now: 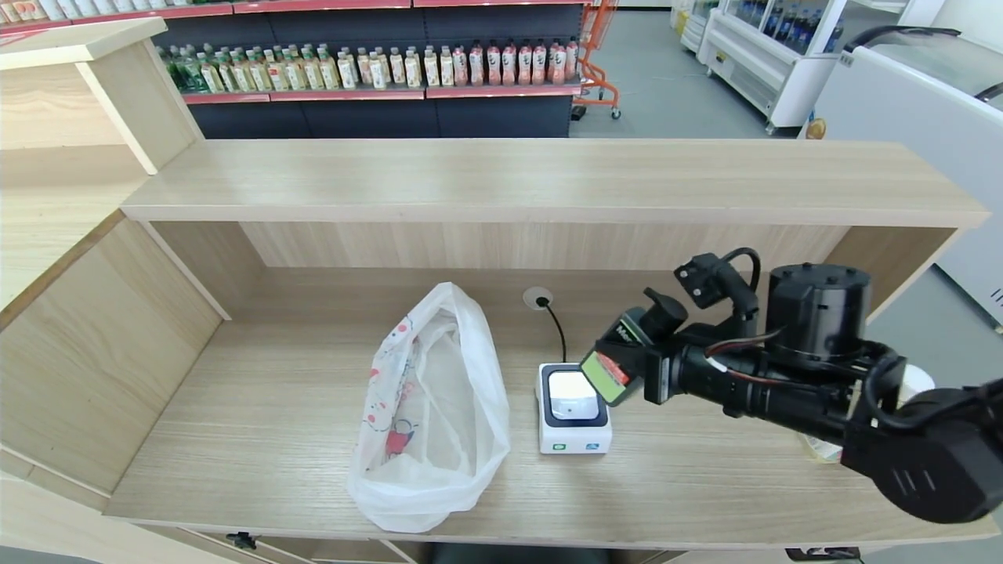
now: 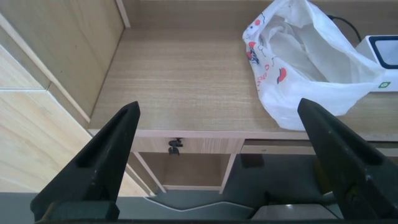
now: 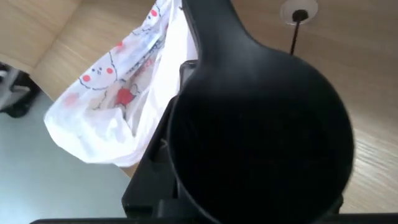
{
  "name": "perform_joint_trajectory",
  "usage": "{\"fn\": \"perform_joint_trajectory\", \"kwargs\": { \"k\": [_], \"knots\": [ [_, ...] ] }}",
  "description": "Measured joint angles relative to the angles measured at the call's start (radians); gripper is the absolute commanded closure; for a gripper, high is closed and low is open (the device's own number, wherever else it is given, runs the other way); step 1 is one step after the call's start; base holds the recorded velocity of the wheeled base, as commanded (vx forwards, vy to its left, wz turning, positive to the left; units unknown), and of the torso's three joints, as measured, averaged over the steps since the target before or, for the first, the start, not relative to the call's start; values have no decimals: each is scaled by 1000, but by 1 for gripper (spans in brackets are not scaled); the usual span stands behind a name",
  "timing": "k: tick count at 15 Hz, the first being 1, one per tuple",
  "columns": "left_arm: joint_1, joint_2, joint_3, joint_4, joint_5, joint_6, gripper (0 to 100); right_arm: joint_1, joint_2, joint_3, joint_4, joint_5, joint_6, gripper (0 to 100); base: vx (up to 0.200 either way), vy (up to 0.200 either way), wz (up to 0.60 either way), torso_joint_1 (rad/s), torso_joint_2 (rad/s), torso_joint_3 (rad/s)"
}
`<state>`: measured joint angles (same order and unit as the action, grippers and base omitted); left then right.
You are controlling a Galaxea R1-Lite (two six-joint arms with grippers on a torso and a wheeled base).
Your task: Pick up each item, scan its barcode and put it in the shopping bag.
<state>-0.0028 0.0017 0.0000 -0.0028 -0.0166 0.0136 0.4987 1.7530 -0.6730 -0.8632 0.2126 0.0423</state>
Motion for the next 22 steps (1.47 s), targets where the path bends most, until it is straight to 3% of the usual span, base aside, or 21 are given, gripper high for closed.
{"fn": "perform_joint_trajectory", "kwargs": {
  "k": [3,7,9,19,22],
  "knots": [
    [0,0,0,0,0,-1,0,-6,-88,98,-6,-34,-81,100,-133,0,0,3,2,-2],
    [0,0,0,0,0,4,0,-17,-96,79,-1,-26,-77,100,-200,50,0,5,2,1],
    [0,0,0,0,0,4,0,-17,-56,26,-2,-17,-45,100,-200,200,0,5,2,0],
    [0,0,0,0,0,0,0,-22,204,-307,3,33,-13,100,0,200,0,3,1,4],
    [0,0,0,0,0,3,0,-29,269,-381,38,33,-13,100,0,0,0,0,0,0]
  ]
}}
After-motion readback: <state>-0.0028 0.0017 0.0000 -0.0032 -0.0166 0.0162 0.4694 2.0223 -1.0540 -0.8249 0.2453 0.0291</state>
